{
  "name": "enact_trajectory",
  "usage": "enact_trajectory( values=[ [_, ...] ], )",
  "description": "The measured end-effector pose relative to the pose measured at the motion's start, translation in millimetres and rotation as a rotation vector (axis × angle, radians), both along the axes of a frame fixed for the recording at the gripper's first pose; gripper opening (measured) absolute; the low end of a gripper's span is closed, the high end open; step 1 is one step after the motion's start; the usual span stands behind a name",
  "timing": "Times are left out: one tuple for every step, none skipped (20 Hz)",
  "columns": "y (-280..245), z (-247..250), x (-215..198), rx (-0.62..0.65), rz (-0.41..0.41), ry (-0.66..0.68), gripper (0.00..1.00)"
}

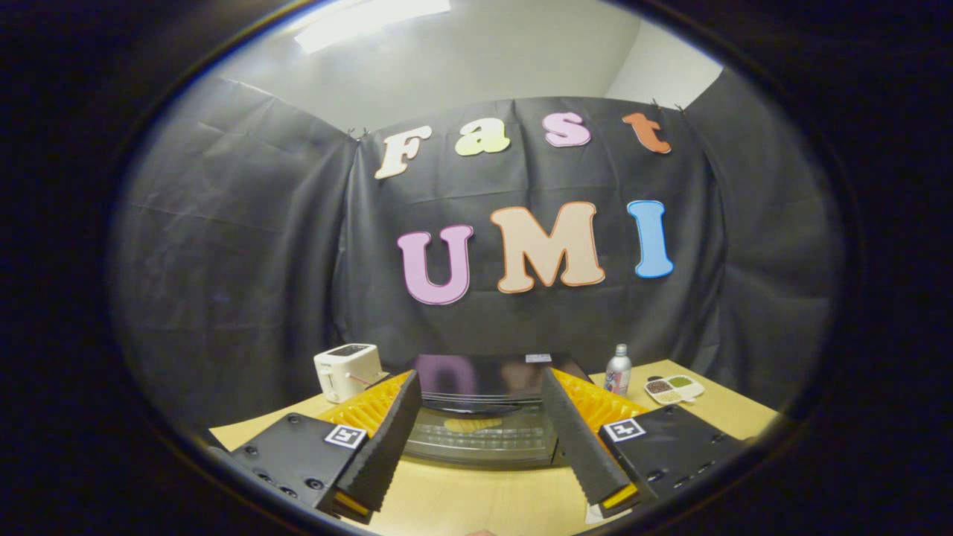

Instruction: Open the toaster oven, put the food inside, and close the toaster oven door.

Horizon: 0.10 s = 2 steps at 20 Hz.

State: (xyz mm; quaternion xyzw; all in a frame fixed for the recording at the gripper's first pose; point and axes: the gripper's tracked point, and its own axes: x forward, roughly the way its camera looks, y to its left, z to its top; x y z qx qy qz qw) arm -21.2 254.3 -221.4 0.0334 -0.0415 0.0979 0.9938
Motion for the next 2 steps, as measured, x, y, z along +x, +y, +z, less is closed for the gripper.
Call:
enact_trajectory(
  values=[
    [-1.8, -0.2, 0.7, 0.0, -0.004, -0.001, 0.99],
    [-3.1, -2.9, 0.1, 0.0, -0.005, 0.0, 0.99]
  ],
)
